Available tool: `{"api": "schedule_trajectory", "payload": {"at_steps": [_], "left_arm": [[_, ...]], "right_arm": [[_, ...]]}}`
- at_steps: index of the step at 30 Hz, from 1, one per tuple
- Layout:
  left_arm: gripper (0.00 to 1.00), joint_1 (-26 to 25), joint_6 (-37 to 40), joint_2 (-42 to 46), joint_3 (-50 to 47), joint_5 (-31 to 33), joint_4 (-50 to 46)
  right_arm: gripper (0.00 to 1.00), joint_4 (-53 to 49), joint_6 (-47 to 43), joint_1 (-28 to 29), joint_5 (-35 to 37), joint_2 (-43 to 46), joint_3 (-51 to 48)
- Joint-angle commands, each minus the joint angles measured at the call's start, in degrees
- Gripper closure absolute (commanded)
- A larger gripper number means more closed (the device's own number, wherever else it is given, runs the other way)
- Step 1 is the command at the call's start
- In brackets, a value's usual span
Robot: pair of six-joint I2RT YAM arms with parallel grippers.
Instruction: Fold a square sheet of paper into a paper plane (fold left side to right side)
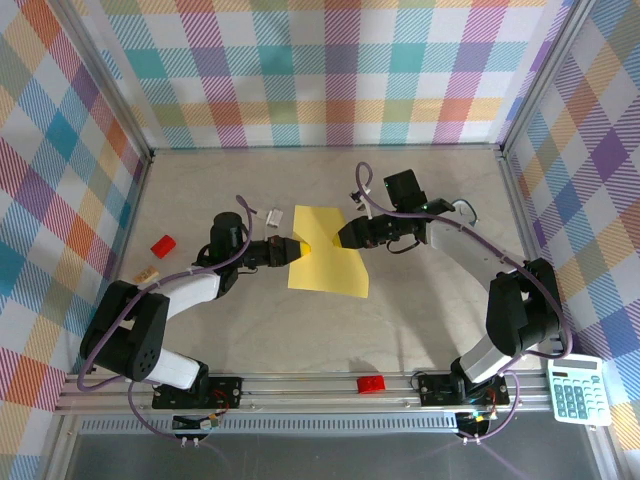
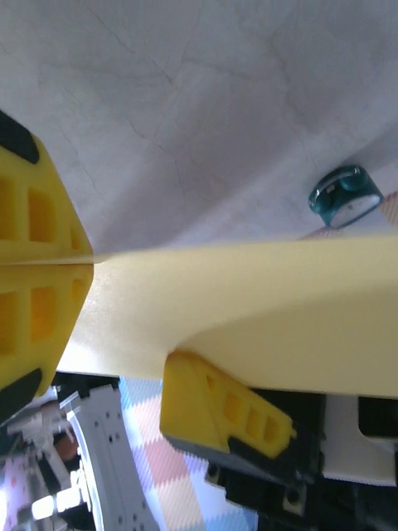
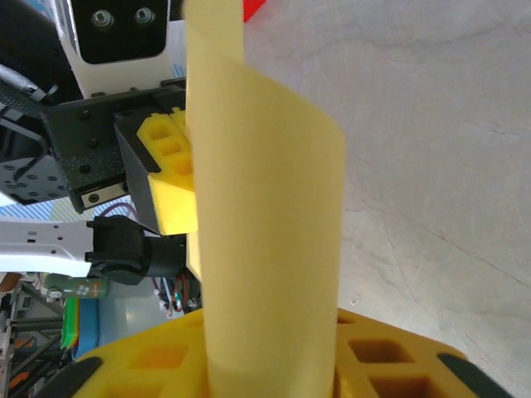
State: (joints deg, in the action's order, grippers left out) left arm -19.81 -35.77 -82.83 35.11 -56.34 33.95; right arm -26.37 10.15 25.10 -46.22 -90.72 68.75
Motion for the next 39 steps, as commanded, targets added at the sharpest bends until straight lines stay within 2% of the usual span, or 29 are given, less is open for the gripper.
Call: {"api": "schedule_trajectory", "payload": {"at_steps": [1, 8, 12, 15, 18, 25, 29, 39], "left_arm": [[1.0, -1.3, 5.0, 1.5, 2.0, 4.5, -9.5], [1.0, -2.4, 3.6, -2.7, 4.8, 13.5, -20.5], [1.0, -2.6, 3.5, -9.4, 7.6, 15.4, -25.2], [1.0, -3.0, 6.9, -13.2, 10.8, 21.0, -33.1], [1.0, -3.1, 8.9, -16.2, 13.3, 23.3, -37.1], [1.0, -4.1, 12.7, -17.2, 16.3, 25.2, -42.6], [1.0, -4.2, 12.2, -16.8, 16.0, 25.4, -42.3], [1.0, -4.8, 8.7, -15.7, 14.8, 27.7, -41.6]], "right_arm": [[0.61, -1.1, 0.4, -1.1, 3.3, -0.3, 0.4], [0.39, 0.9, 6.9, -3.5, 15.2, -0.4, -3.5], [0.37, 1.3, 8.9, -3.5, 18.1, -3.9, -4.2], [0.37, 5.5, 12.0, -3.5, 18.3, -5.3, -6.5], [0.4, 6.6, 13.2, -3.2, 17.7, -7.5, -7.0], [0.67, 7.0, 13.5, -1.6, 16.9, -11.5, -6.7], [0.78, 6.3, 13.6, -1.1, 17.9, -13.8, -6.4], [0.87, 6.8, 14.2, -0.8, 18.3, -16.0, -8.3]]}}
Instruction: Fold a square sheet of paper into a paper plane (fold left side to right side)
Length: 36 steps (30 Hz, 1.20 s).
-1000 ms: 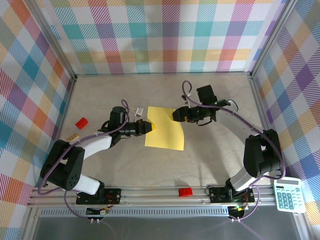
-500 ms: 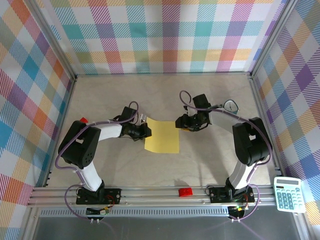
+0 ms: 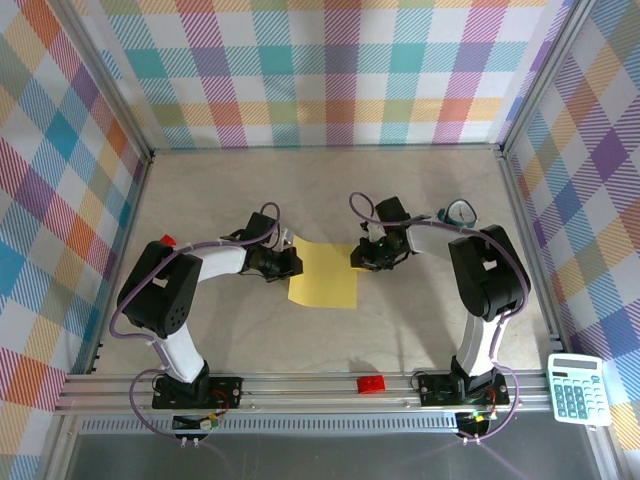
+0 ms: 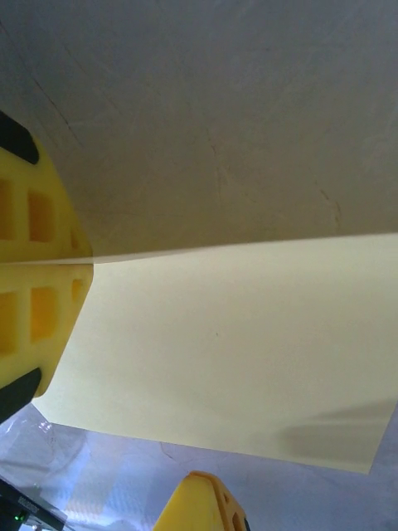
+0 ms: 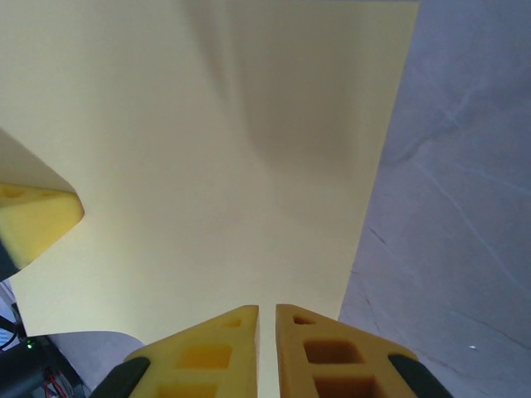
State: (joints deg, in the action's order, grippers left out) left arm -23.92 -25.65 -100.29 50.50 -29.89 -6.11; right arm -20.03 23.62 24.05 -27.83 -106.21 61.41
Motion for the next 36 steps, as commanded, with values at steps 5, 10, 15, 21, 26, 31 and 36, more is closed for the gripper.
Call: {"api": "schedule_trajectory", "payload": {"at_steps": [5, 10, 15, 21, 26, 31, 36], "left_arm": [[1.0, -0.9, -2.6, 2.6, -1.4, 1.9, -0.7], [1.0, -1.0, -3.1, 3.0, -1.8, 2.5, -0.7], [0.97, -1.0, -3.3, 3.5, -1.7, 1.9, -0.8], [0.79, -1.1, -2.9, 5.3, -0.7, 1.6, -2.0], [0.66, -1.3, -2.8, 6.9, 0.3, 0.0, -2.4], [0.56, -2.3, -2.8, 7.2, 1.6, -1.9, -2.0], [0.5, -4.3, -3.4, 6.3, 2.9, -3.6, 0.0]], "right_arm": [[0.87, 0.3, 0.5, 0.5, -0.3, -0.9, -1.1], [0.88, -0.4, 0.3, 0.6, 0.5, -1.5, -0.7], [0.9, -0.8, 0.3, 0.8, 0.9, -3.0, -0.4], [0.92, -2.7, -0.4, 1.0, 3.4, -4.0, -0.1], [0.92, -3.5, -1.1, 1.1, 4.9, -4.3, -0.4], [0.92, -3.5, -1.0, 1.3, 5.3, -4.4, -0.5], [0.92, -3.1, -1.0, 1.5, 5.2, -4.4, -0.6]]}}
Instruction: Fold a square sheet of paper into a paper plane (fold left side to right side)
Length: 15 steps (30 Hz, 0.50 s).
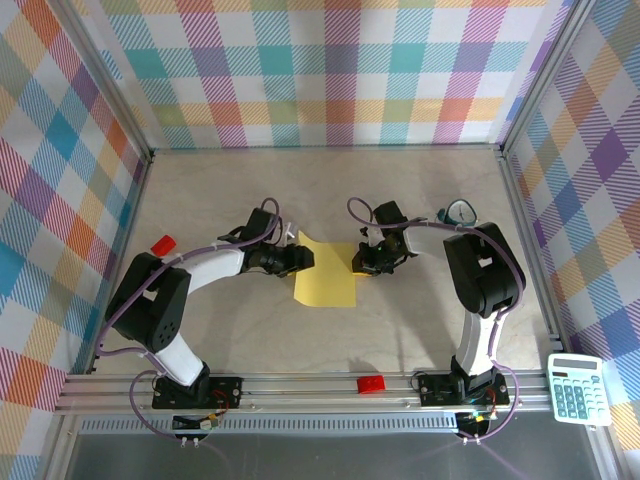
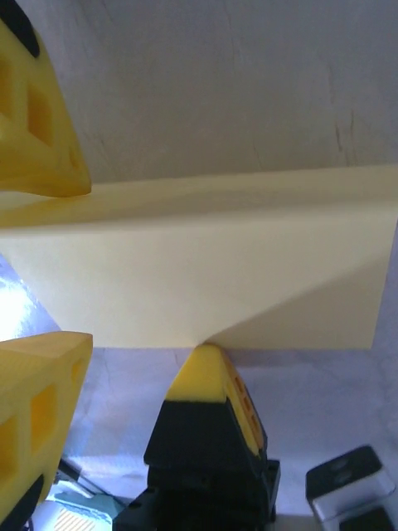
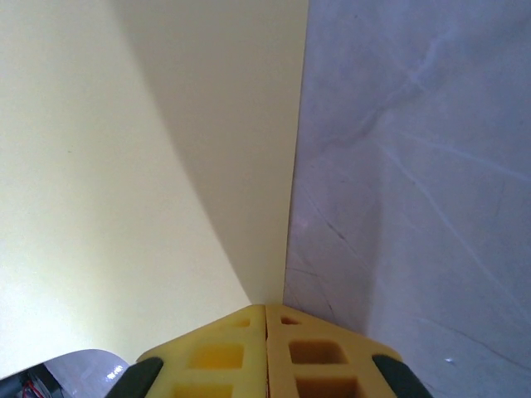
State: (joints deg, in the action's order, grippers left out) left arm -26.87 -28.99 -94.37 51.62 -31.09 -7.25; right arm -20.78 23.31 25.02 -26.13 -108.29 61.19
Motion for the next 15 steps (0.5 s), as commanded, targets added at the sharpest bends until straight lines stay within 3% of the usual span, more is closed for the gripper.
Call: {"api": "schedule_trajectory", "payload": {"at_steps": [1, 9, 15], "left_arm": [[0.47, -1.8, -0.3, 0.1, 2.1, -2.5, 1.7], [0.36, -4.4, -2.2, -3.8, 3.7, -3.9, 6.7], [0.36, -5.3, -2.3, -6.1, 4.5, -3.2, 7.7]], "right_arm": [[0.92, -2.2, -0.7, 0.6, 3.5, -2.4, -0.4], [0.92, -1.6, -0.4, 1.0, 2.4, -2.5, 0.0], [0.92, -1.6, -0.3, 1.4, 2.1, -2.5, 0.1]]}}
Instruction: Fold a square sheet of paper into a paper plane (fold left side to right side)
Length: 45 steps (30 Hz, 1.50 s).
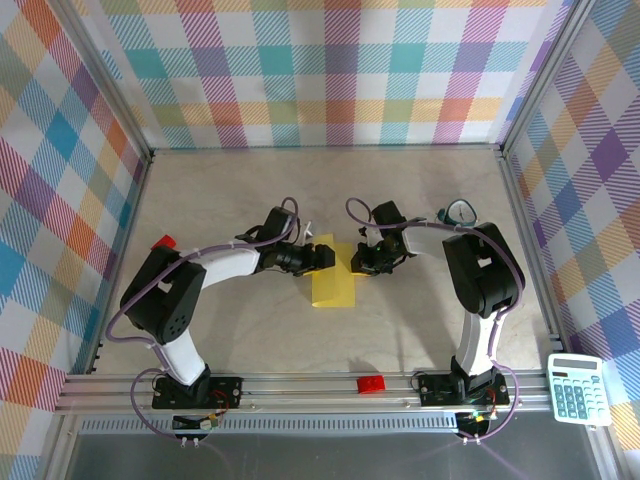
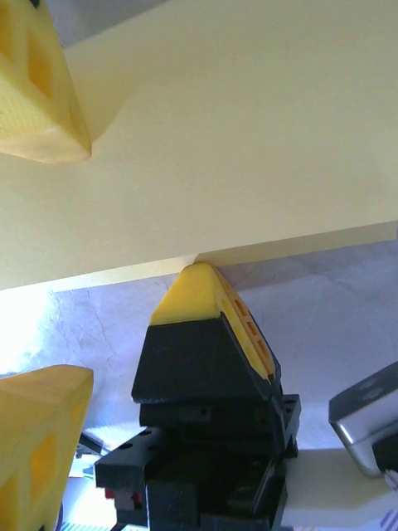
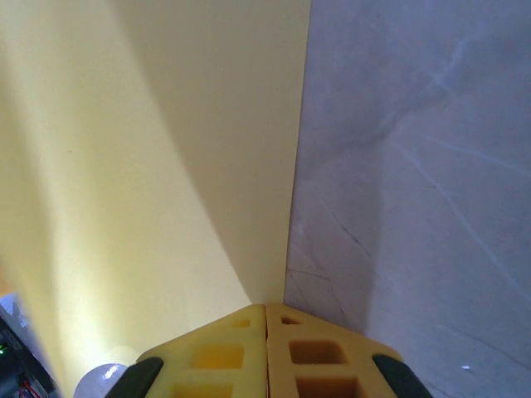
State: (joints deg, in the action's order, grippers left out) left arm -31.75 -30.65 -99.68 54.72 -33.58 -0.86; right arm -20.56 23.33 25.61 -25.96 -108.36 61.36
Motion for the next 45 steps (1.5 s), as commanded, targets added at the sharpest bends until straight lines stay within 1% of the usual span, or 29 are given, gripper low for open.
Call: {"api": "schedule_trajectory", "payload": {"at_steps": [1, 3, 6, 11, 14, 17, 22, 27, 33, 39, 42, 45], "left_arm": [[0.37, -0.4, -0.5, -1.0, 1.4, -0.5, 1.2], [0.41, -0.4, -0.4, -1.2, 1.3, -0.3, 1.1], [0.53, -0.4, -0.4, -1.6, 1.2, -0.4, 1.2], [0.78, -0.4, 0.3, -2.0, 1.6, 0.5, 0.1], [0.88, -0.4, 0.5, -2.1, 1.7, 0.9, -0.2], [0.94, -0.4, 0.7, -2.1, 1.7, 1.1, -0.6], [0.99, -0.4, 1.3, -1.9, 1.6, 1.4, -1.2], [0.99, -0.4, 1.6, -1.5, 1.5, 1.5, -1.7], [0.99, -0.4, 1.7, -1.2, 1.6, 1.6, -2.1], [0.99, -0.4, 2.1, -0.9, 1.8, 1.8, -2.6], [0.99, -0.4, 2.3, -1.0, 1.8, 1.7, -2.7], [0.99, -0.4, 2.5, -1.0, 1.8, 1.6, -3.2]], "right_arm": [[0.92, -1.9, -0.3, 0.8, 2.0, -2.4, -0.1], [0.92, -1.9, -0.3, 0.8, 2.1, -2.4, -0.2], [0.92, -1.8, -0.3, 0.8, 2.1, -2.3, -0.4], [0.92, -1.6, -0.3, 0.9, 2.1, -2.0, -0.4], [0.92, -1.5, -0.2, 0.9, 2.1, -1.7, -0.4], [0.92, -0.1, 0.1, 0.9, 0.6, -1.4, -0.8], [0.92, 1.3, 0.7, 0.9, -0.6, -1.0, -0.8], [0.9, 3.1, 1.5, 0.8, -2.5, 0.5, -0.8], [0.86, 4.2, 2.0, 0.0, -2.5, 3.9, -1.3], [0.74, 6.8, 2.2, -2.6, -4.1, 9.0, -5.0], [0.67, 12.1, 2.6, -3.3, -8.2, 11.4, -7.8], [0.6, 18.4, 4.8, -3.2, -13.3, 12.0, -9.8]]}}
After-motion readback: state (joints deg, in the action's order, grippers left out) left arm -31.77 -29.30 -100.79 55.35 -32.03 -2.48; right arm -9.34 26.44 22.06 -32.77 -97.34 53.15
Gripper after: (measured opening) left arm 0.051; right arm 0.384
